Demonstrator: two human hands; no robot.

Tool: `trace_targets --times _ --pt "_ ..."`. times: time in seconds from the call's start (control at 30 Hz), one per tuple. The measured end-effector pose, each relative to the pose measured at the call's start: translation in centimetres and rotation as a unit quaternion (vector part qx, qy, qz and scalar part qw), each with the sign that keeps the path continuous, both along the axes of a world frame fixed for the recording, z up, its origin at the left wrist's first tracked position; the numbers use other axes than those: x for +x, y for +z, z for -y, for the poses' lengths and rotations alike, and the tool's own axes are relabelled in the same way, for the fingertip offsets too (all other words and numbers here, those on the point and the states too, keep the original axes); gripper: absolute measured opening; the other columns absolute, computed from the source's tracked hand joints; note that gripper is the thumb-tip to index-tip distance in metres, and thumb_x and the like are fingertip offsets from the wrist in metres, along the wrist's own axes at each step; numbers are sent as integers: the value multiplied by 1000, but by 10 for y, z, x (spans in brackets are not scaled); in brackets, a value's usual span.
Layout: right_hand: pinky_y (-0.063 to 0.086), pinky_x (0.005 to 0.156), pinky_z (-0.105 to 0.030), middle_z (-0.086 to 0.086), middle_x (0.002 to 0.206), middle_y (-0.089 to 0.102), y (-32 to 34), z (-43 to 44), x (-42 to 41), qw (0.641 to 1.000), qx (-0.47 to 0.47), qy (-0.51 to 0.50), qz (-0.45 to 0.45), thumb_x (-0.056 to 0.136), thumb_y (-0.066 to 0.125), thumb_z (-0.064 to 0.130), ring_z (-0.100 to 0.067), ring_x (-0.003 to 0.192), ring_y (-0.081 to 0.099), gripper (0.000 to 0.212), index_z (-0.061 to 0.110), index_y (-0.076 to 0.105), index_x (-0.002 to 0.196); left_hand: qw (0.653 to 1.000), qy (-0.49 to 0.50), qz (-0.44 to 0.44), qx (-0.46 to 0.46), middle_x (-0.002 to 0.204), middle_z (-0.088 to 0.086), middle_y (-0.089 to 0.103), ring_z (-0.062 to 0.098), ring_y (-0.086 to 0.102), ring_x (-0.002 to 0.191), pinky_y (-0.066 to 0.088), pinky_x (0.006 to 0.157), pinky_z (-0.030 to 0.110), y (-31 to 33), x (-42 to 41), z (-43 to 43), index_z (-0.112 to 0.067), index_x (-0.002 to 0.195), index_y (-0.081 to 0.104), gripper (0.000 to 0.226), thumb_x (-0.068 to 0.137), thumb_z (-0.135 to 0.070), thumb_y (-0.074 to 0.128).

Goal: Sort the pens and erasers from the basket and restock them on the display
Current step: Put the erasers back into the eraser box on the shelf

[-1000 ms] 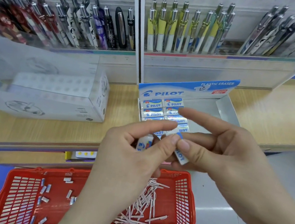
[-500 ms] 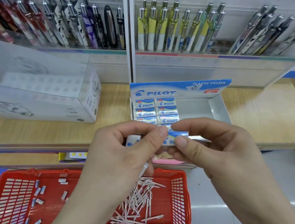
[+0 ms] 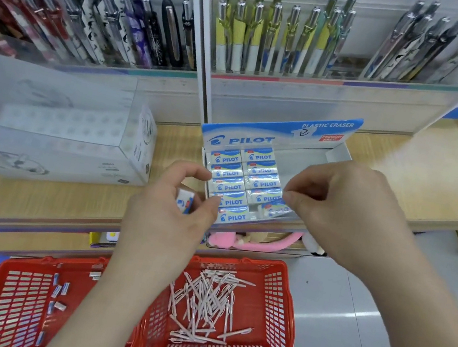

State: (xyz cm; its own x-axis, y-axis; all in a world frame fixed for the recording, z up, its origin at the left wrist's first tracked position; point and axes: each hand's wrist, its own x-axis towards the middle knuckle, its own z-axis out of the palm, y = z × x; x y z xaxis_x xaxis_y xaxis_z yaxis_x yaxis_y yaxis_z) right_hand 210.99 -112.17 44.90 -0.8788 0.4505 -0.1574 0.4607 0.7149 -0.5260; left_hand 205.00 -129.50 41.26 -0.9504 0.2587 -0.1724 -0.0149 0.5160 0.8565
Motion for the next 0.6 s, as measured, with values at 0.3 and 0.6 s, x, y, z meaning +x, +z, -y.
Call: trace_targets --times 0.3,0.6 --pt "48 77 -29 5 96 69 -3 -2 -21 992 65 54 93 75 74 24 -18 95 61 25 25 65 98 999 31 24 36 58 -7 61 27 61 49 49 45 31 -3 -1 -2 -35 84 62 25 77 -14 72" --pt "50 75 -32 5 88 67 -6 7 -22 995 53 51 64 72 74 22 -18 88 60 20 28 57 80 999 33 26 32 55 -12 59 24 61 48 50 46 31 -3 -2 0 -35 84 62 21 79 -18 72"
